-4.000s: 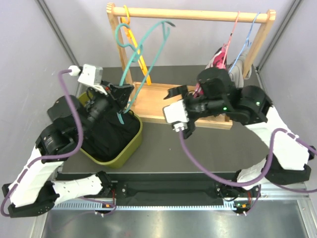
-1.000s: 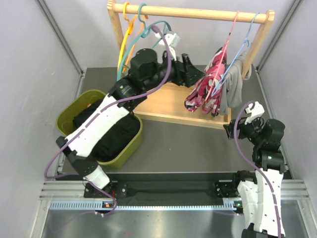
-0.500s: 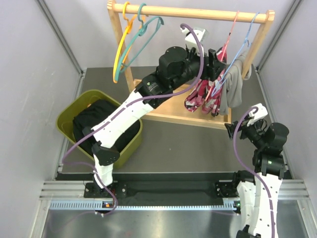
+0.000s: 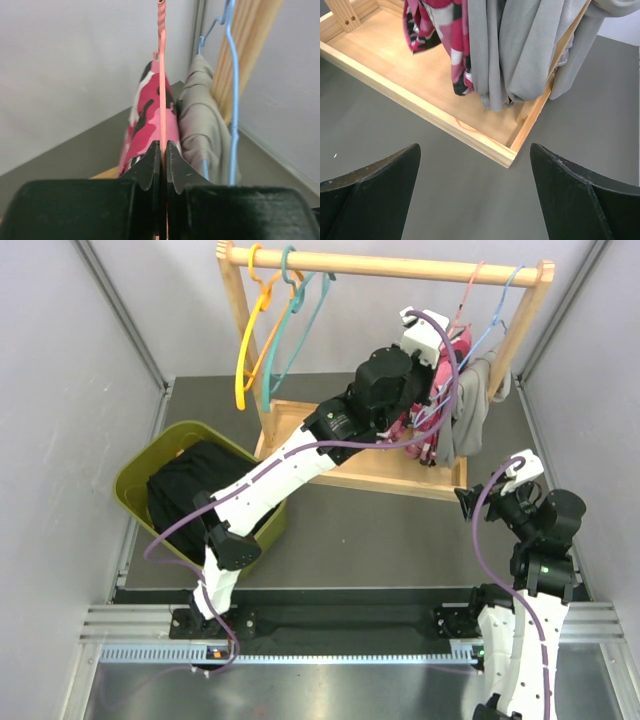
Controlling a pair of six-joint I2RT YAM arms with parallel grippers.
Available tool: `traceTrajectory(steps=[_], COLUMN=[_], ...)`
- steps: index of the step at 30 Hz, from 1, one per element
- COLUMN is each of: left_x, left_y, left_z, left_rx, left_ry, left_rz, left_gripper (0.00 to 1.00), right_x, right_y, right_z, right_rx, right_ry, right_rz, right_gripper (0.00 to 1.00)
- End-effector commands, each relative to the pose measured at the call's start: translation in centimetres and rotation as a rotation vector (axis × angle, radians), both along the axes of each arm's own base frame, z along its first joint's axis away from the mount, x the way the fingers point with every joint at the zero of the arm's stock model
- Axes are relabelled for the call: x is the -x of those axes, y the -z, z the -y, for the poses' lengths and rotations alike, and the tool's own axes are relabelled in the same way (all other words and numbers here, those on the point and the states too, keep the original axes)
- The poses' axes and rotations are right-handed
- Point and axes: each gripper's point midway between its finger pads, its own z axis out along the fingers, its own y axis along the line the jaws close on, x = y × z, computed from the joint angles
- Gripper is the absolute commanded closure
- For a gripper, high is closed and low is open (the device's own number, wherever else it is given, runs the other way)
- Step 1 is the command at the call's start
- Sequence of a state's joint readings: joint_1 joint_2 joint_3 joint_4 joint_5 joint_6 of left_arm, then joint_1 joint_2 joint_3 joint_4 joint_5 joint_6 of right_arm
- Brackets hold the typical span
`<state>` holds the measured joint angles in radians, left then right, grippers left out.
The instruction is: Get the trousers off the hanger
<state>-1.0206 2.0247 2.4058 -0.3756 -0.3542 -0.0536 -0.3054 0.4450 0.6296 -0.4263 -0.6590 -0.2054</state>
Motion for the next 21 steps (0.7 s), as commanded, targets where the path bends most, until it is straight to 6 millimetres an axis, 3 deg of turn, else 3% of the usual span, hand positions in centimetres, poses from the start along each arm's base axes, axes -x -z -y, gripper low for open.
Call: traceTrajectory(steps=[1, 5, 12, 17, 21], left_x=[-1.2, -1.1, 0.6, 1.8, 2.1], left_y=[-0.8, -2.8, -12.8, -16.3, -17.4], left_z=[-1.4, -2.0, -6.1, -8.9, -10.2], left_rx=[-0.063, -0.028, 0.2, 0.294, 0.339], left_ry=[-0.071, -0.083, -0.142, -0.17, -0.184], left_rz=[0.073, 0.12, 0.302, 0.354, 0.371], left_gripper=[1.0, 1.0, 1.0, 1.0, 1.0], right_x=[-0.3, -0.2, 0.0, 0.1, 0.1], right_y=[-2.4, -2.6, -2.7, -2.8, -2.7], right_z=[0.1, 0.2, 0.1, 0.2, 0.1], right_rx=[0.018, 0.019, 0.017, 0.016, 0.01], right_ry=[-0.005, 0.0, -0.004, -0.004, -0.01], right_rz=[0.092, 0.098, 0.104, 0.109, 0.106], right_gripper=[0.1, 0.1, 0.1, 0.09, 0.1])
